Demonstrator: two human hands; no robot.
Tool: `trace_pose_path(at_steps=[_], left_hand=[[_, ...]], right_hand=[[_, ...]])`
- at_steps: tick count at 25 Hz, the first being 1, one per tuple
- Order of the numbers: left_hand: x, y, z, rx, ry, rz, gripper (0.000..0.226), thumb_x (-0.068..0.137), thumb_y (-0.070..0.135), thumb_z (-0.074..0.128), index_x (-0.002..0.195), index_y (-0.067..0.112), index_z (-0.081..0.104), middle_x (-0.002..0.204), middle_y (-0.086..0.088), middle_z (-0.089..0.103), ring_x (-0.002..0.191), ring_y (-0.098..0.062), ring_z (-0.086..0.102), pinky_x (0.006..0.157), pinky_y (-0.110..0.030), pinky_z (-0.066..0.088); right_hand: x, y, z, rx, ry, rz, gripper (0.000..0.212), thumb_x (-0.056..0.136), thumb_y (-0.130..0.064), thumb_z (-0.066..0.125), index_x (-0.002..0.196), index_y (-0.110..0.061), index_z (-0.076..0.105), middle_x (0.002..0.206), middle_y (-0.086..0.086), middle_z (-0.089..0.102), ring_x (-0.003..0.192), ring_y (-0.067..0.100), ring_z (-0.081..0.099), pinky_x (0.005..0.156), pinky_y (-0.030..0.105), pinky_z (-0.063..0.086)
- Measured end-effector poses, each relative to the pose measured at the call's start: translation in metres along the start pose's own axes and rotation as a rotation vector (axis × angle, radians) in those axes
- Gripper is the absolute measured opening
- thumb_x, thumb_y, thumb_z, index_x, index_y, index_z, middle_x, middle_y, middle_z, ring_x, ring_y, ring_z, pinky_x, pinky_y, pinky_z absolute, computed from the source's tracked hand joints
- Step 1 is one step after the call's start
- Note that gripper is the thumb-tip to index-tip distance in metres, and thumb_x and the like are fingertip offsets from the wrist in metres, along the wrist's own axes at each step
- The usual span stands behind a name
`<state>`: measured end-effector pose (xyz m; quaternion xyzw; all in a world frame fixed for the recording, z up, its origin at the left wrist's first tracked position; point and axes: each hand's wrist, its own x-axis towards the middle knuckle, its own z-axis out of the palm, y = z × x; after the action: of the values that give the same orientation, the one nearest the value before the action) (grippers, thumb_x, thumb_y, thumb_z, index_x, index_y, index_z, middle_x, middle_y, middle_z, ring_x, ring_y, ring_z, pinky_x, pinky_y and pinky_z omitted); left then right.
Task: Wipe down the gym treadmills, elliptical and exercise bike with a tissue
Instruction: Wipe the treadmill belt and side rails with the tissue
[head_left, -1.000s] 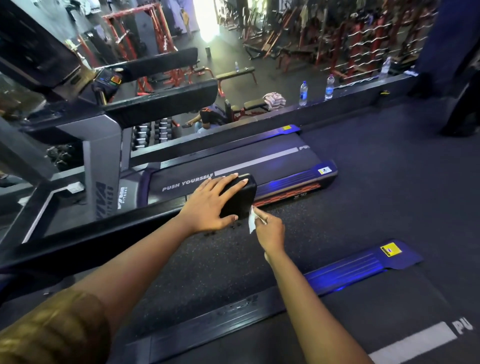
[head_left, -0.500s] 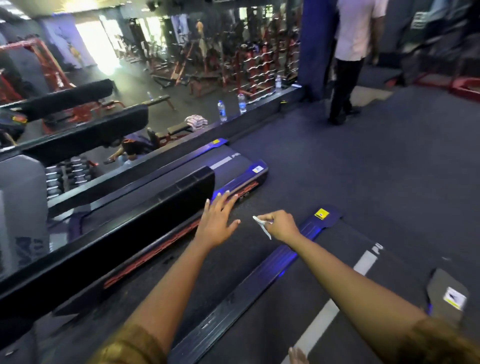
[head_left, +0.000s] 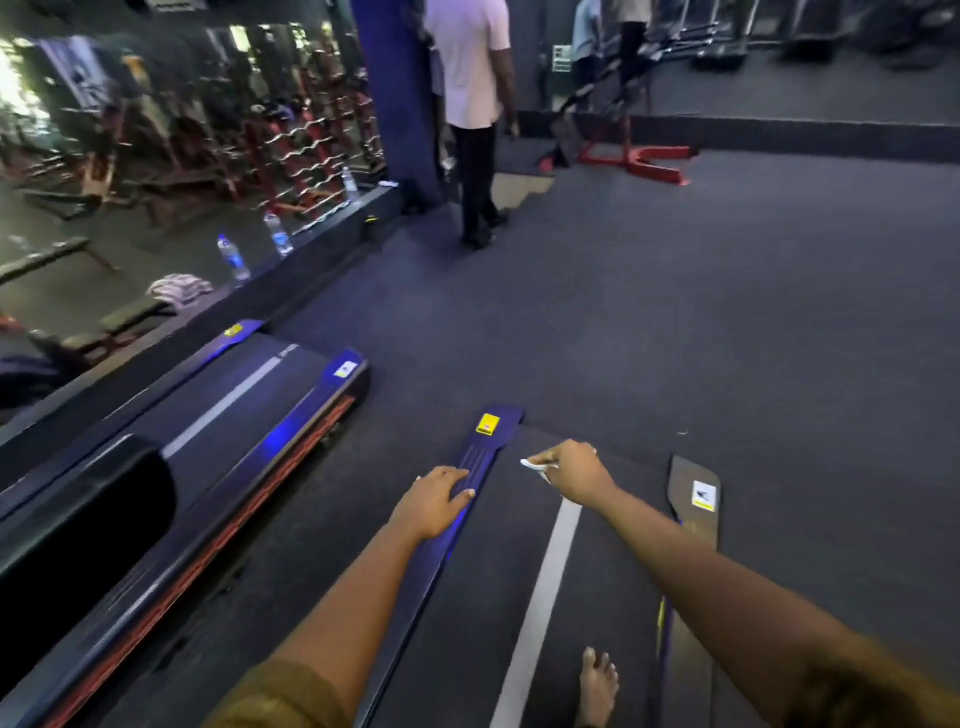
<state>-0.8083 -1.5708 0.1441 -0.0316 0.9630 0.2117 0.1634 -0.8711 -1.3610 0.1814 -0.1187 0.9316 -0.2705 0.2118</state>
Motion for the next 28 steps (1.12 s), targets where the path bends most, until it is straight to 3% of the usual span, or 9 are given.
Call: trace_pose_path(at_steps=[4,7,12,20,26,28], left_hand=[[0.098,0.067,0.004,0.075,-0.105,0.070,0.050,0.100,0.035,0.043,0.144,0.013,0.038,0.147,-0.008,0.039,0.135,-0.022,0.039,0.113,-0.035,0.025],[0.158,0.112,-0.002,0.122,-0.163,0.071,0.049,0.100,0.036,0.043,0.144,0.014,0.038,0.149,-0.007,0.037,0.137,-0.022,0.036,0.111,-0.035,0.028],[0.236,0.182,-0.025,0.142,-0.141,0.093,0.049,0.101,0.036,0.041,0.146,0.017,0.036,0.149,-0.007,0.036,0.137,-0.023,0.035,0.108,-0.033,0.031],[0.368,0.210,-0.062,0.211,-0.080,0.157,0.048,0.101,0.037,0.039,0.145,0.018,0.038,0.147,-0.005,0.039,0.136,-0.022,0.037,0.108,-0.035,0.032],[0.495,0.187,-0.105,0.227,-0.252,0.033,0.051,0.100,0.036,0.043,0.144,0.011,0.039,0.149,-0.011,0.039,0.136,-0.026,0.037,0.109,-0.031,0.028],[0.534,0.184,-0.129,0.221,-0.239,0.011,0.051,0.100,0.037,0.043,0.144,0.012,0.039,0.149,-0.009,0.039,0.136,-0.026,0.037,0.110,-0.032,0.030]], right_hand=[[0.050,0.075,-0.055,0.011,0.050,0.106,0.038,0.091,-0.004,0.045,0.118,-0.021,0.066,0.119,0.011,0.064,0.106,0.027,0.060,0.081,0.028,0.046],[0.077,0.120,-0.098,-0.007,0.060,0.159,0.035,0.091,-0.006,0.049,0.119,-0.021,0.065,0.122,0.012,0.062,0.111,0.027,0.058,0.088,0.027,0.044],[0.124,0.176,-0.164,-0.032,0.091,0.192,0.039,0.090,-0.007,0.047,0.118,-0.026,0.065,0.123,0.009,0.062,0.109,0.028,0.059,0.085,0.027,0.045],[0.255,0.190,-0.219,-0.038,0.085,0.090,0.041,0.088,-0.004,0.046,0.117,-0.025,0.066,0.124,0.008,0.062,0.110,0.026,0.059,0.091,0.027,0.046],[0.399,0.160,-0.278,-0.174,-0.039,-0.012,0.042,0.091,-0.004,0.044,0.123,-0.025,0.062,0.120,0.013,0.063,0.101,0.031,0.061,0.070,0.026,0.043],[0.443,0.145,-0.298,-0.207,-0.073,-0.054,0.041,0.091,-0.003,0.045,0.124,-0.024,0.061,0.120,0.012,0.063,0.101,0.029,0.061,0.071,0.026,0.043]])
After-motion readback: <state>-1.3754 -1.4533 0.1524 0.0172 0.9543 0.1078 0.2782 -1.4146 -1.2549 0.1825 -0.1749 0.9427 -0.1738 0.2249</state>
